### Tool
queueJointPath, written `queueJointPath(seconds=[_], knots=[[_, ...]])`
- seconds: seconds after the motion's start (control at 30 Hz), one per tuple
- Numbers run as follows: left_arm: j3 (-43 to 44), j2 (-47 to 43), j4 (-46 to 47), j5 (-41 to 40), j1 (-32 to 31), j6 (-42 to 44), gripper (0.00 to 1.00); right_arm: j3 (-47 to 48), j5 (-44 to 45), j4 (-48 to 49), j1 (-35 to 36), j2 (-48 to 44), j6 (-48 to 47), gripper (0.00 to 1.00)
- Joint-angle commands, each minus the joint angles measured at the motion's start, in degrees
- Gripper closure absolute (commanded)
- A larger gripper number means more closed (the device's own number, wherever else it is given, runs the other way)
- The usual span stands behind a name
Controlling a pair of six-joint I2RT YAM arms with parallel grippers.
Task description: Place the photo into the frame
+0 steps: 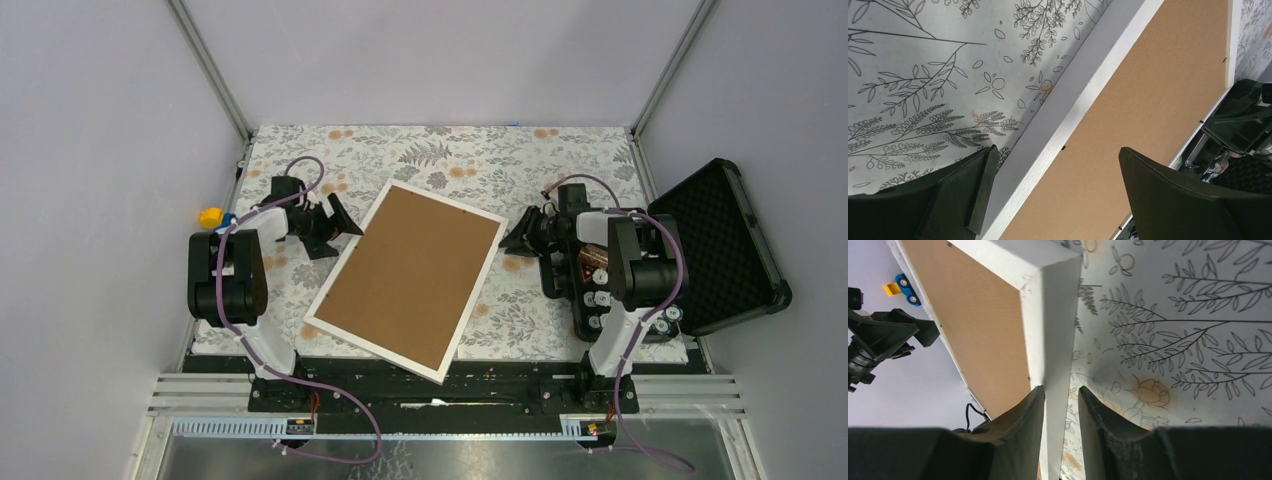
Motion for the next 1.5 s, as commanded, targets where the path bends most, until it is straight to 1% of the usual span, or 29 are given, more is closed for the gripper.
queueJointPath(seconds=[0.0,0.47,0.73,0.9,1.03,1.17,1.23,1.47], knots=[[-1.2,-0.4,3.7,2.7,0.3,0.4,0.01,-0.4,-2.5,2.1,1.1,1.8,-0.6,0.63],[-3.1,1.8,6.6,7.0,0.2,-1.6,0.01,2.7,-0.2,1.9,4.6,5.2,-0.3,0.64],[-2.8,4.1,7.3,9.0,-0.9,-2.4,0.01,6.1,1.8,-0.6,7.0,6.7,-0.8,0.59],[-2.5,4.3,7.4,9.0,-1.5,-2.4,0.01,6.2,4.6,-1.6,9.0,6.7,-0.8,0.58],[-1.9,5.3,7.3,8.6,-2.1,-2.6,0.01,8.5,11.9,-6.8,11.0,9.0,-1.4,0.59],[-1.1,7.1,7.4,9.1,-2.4,-3.0,0.01,9.3,16.5,-8.4,14.1,11.1,0.4,0.59],[-1.0,7.2,7.4,8.8,-2.7,-3.0,0.01,11.1,21.2,-10.7,16.0,12.3,0.4,0.59],[-0.8,7.5,7.4,8.8,-3.1,-3.1,0.01,21.0,36.2,-25.1,21.5,18.9,-1.7,0.59]])
